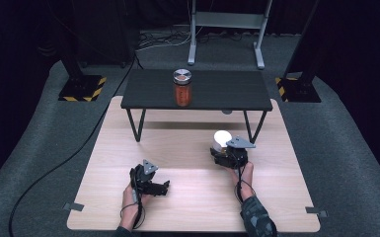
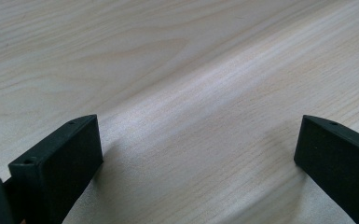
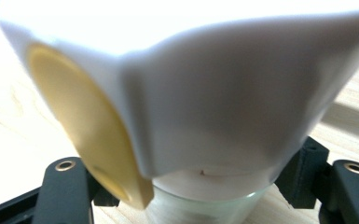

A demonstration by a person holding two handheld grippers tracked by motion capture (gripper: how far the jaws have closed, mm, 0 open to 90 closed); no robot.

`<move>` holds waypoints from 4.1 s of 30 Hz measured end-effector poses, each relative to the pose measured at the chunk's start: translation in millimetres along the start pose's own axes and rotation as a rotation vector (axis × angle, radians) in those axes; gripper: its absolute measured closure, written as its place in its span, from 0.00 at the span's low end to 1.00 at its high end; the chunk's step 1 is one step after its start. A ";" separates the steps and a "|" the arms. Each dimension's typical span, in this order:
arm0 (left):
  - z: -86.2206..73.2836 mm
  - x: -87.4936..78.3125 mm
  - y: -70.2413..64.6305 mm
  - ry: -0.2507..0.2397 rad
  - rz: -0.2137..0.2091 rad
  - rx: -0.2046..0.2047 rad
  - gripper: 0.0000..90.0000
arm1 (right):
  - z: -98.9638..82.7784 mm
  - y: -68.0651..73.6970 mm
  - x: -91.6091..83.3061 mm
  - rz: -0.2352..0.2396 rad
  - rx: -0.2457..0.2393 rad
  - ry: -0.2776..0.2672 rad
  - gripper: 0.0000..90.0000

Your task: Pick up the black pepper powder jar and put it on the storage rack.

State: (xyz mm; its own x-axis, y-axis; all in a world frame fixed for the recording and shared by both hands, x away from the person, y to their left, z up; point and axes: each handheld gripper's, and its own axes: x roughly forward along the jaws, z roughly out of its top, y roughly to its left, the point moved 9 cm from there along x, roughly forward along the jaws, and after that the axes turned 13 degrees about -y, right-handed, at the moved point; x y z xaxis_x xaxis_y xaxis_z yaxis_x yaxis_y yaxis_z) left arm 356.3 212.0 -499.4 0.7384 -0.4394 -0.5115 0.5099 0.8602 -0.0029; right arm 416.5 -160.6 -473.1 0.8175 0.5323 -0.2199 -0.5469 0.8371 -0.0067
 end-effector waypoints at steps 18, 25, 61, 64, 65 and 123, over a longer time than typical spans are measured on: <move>-0.1 -0.1 -0.3 -0.001 0.002 0.002 0.00 | 23.3 -2.6 -12.7 0.009 -0.021 -0.012 0.33; -0.1 -0.2 -0.8 -0.002 0.004 0.004 0.00 | 31.8 -4.1 -16.7 0.011 -0.030 -0.019 0.33; -0.4 -0.6 -1.3 -0.004 0.013 0.003 0.00 | 81.9 -11.0 -34.6 0.030 -0.044 -0.036 0.33; -0.4 -0.7 -1.5 -0.005 0.014 0.005 0.00 | 84.9 -11.6 -35.2 0.032 -0.046 -0.036 0.33; -0.5 -0.7 -1.7 -0.005 0.015 0.006 0.00 | 86.0 -11.8 -35.4 0.032 -0.049 -0.035 0.33; -0.4 -0.6 -0.9 -0.003 0.015 0.000 0.00 | 146.7 -18.1 -40.5 0.038 -0.068 -0.085 0.33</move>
State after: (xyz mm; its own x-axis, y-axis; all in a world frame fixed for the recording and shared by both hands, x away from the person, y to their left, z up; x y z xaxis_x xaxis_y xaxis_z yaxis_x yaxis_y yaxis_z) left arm 355.2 211.6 -499.4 0.7472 -0.4273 -0.5090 0.4986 0.8668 0.0043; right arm 419.8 -178.8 -320.9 0.8070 0.5743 -0.1377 -0.5861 0.8074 -0.0672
